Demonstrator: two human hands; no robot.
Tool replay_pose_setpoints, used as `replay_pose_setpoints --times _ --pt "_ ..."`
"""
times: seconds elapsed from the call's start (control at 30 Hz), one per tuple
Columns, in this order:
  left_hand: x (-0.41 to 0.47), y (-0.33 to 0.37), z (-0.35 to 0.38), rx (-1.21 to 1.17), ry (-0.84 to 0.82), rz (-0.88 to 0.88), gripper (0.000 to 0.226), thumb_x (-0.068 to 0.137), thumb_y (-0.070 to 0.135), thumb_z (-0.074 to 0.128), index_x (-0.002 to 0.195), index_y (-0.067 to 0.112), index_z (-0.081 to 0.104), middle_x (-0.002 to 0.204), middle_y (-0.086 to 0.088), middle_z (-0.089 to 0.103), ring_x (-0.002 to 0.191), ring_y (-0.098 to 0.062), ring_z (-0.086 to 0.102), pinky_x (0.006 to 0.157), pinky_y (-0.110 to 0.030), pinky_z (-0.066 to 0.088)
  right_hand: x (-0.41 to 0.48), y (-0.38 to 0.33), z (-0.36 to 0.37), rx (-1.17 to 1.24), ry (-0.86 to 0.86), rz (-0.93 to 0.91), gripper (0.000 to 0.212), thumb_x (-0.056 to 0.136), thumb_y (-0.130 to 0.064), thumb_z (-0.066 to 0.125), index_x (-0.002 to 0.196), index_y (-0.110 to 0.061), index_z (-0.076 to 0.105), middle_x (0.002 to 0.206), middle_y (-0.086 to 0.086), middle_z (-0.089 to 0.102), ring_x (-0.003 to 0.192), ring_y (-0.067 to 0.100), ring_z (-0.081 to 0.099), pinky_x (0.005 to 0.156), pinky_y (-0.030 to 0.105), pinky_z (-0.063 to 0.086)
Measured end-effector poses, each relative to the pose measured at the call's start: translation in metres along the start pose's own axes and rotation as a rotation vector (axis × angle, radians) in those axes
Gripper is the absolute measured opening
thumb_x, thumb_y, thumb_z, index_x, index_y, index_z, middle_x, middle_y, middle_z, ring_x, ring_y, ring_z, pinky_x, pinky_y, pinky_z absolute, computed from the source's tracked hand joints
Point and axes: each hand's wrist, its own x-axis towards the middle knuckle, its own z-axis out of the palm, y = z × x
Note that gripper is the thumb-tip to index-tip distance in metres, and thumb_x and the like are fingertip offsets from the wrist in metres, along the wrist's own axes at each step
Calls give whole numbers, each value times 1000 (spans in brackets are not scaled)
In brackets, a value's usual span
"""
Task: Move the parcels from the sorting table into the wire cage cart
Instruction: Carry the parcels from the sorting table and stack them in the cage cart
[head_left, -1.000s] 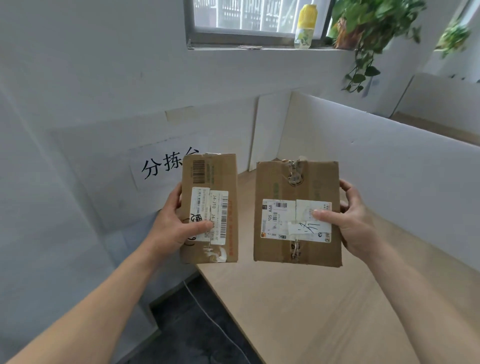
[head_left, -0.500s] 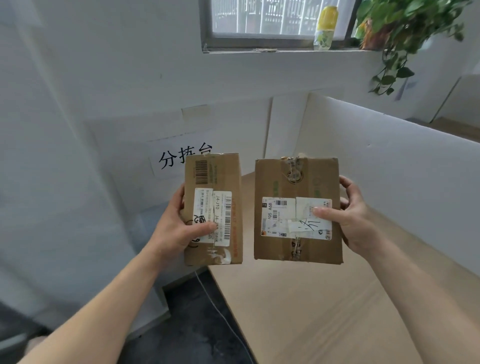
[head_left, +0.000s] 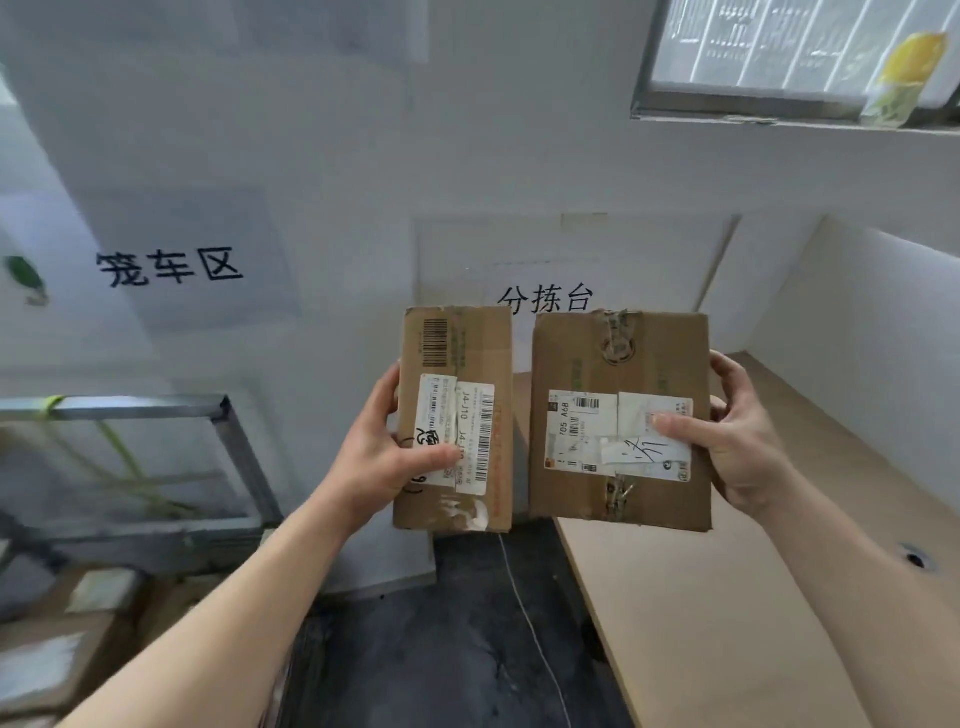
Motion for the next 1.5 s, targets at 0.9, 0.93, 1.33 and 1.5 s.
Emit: replay_pose_setpoints --times 0.9,0.93,1.33,1.5 --pt "-247 -5 -284 95 665 -59 111 55 27 98 142 50 35 127 -4 60 110 -20 68 84 -40 61 -40 27 376 -135 -662 2 83 66 -6 80 133 -41 46 111 19 71 93 39 74 72 52 63" --pt "-251 -6 -289 98 699 -69 110 53 29 99 142 51 37 126 -4 61 111 -21 68 85 -41 61 -37 29 386 -136 -690 4 86 66 -6 80 137 -39 44 110 20 71 93 40 74 71 52 63" --pt "-299 -16 -295 187 1145 -191 96 55 30 95 130 56 41 123 -3 62 107 -14 68 88 -42 60 0 67 505 -127 -1047 89 105 41 -30 102 130 -44 48 105 20 74 89 38 75 68 51 62" --pt "-316 -18 -270 199 1292 -229 96 64 19 94 140 37 37 125 -1 60 108 -14 67 86 -36 61 2 77 539 -127 -1208 70 90 63 -4 80 138 -36 43 99 16 76 84 35 75 62 44 63"
